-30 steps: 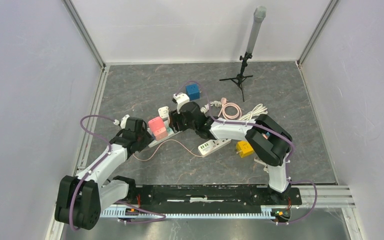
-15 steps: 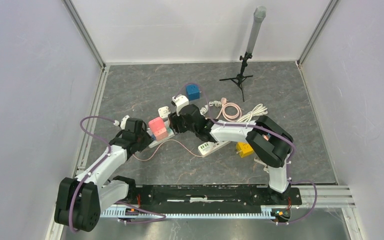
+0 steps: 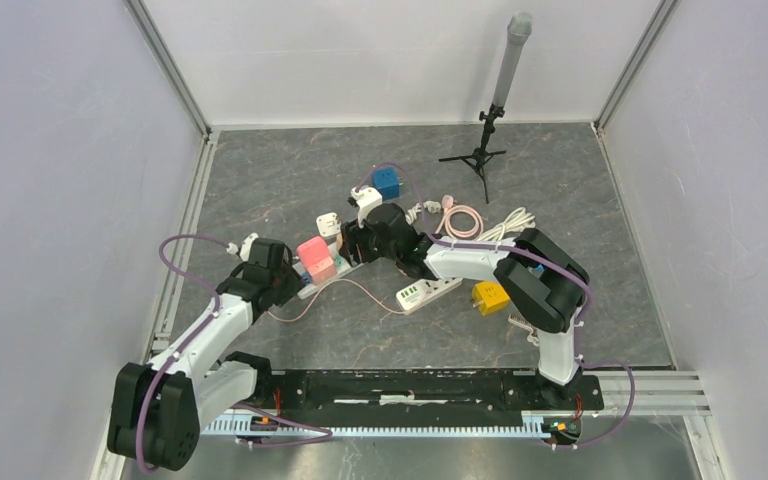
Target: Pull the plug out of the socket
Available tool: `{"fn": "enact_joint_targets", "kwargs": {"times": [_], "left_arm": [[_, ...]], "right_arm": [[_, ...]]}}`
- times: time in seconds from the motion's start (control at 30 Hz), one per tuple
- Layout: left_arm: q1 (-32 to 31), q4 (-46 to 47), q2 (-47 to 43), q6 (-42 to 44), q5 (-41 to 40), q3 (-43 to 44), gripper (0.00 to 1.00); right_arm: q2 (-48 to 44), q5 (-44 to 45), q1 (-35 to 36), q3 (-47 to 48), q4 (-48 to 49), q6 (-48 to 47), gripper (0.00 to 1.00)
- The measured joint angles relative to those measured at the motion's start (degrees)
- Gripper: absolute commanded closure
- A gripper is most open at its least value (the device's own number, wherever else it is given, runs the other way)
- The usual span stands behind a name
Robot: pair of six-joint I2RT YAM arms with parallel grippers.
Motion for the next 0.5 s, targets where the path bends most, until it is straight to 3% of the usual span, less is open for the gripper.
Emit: {"fn": "enact_joint_targets", "kwargs": {"times": [0.2,0.5], "left_arm": [[0.0,-1.0,-0.7,0.0,0.0,0.0,0.58],[0.3,-1.9,-1.2,0.1,-1.8,0.0,0.58]], "right_arm": [[0.0,-1.1,-0.2,-0.3,0.5,0.5,1.00],[1.0,5.0,3.2,4.5,-6.1,-3.2,1.00]]}}
